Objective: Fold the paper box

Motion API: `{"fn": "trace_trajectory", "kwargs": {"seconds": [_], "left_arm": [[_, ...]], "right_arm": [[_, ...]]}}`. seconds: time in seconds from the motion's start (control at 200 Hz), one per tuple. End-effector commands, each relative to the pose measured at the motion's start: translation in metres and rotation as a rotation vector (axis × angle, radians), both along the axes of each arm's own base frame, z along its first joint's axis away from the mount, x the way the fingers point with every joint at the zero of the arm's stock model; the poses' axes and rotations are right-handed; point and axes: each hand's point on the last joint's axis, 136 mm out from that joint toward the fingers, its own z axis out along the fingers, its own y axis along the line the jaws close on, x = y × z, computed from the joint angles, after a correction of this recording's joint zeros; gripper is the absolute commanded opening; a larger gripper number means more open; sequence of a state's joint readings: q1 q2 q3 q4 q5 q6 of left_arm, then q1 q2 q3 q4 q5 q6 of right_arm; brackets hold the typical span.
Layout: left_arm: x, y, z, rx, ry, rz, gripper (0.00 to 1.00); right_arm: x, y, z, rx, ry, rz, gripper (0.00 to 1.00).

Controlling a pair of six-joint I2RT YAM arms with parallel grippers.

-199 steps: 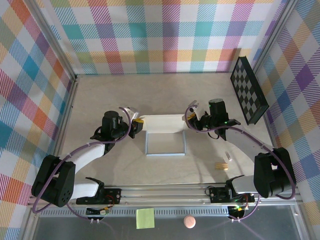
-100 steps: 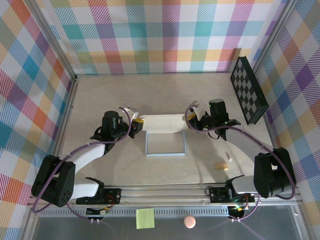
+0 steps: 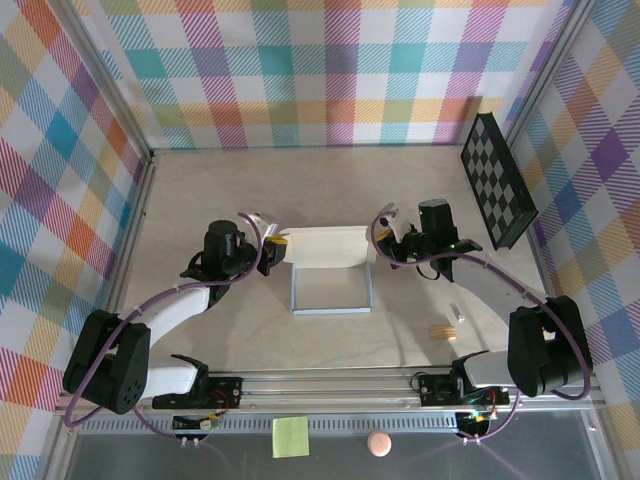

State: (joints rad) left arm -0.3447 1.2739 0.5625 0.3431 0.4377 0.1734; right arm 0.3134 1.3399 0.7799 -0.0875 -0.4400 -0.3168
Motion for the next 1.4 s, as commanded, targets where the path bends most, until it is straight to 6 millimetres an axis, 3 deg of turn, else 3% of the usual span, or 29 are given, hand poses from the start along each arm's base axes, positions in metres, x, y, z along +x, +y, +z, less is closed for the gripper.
{"fn": "trace_trajectory", "kwargs": {"seconds": [0.0,0.265,0.495,0.89,1.02,1.395], "left_arm": [[0.0,-0.011,0.02,-0.029,-0.042,-0.055,0.21],[-0.002,-0.017,0.023,-0.043,-0.045,-0.085,0.21],[-0.001,-0.019,0.023,-0.027,-0.036,-0.085,0.06],[0.016,-0.03,0.042,-0.056,-0.024,0.073,0.0],[0.026,-0.033,0.052,-0.103,-0.014,0.131,0.0],[0.048,-0.059,0.065,-0.241,0.011,0.177,0.0]], "right_arm": [[-0.004,0.004,0.011,0.027,-0.007,0.038,0.06],[-0.005,0.004,0.01,0.025,-0.008,0.038,0.03],[-0.002,0.002,0.013,0.023,-0.01,0.018,0.0],[0.025,-0.013,0.043,0.112,0.083,-0.464,0.0],[0.027,-0.007,0.058,0.107,0.007,-0.619,0.0],[0.04,0.04,0.076,0.118,-0.152,-0.788,0.0]]}}
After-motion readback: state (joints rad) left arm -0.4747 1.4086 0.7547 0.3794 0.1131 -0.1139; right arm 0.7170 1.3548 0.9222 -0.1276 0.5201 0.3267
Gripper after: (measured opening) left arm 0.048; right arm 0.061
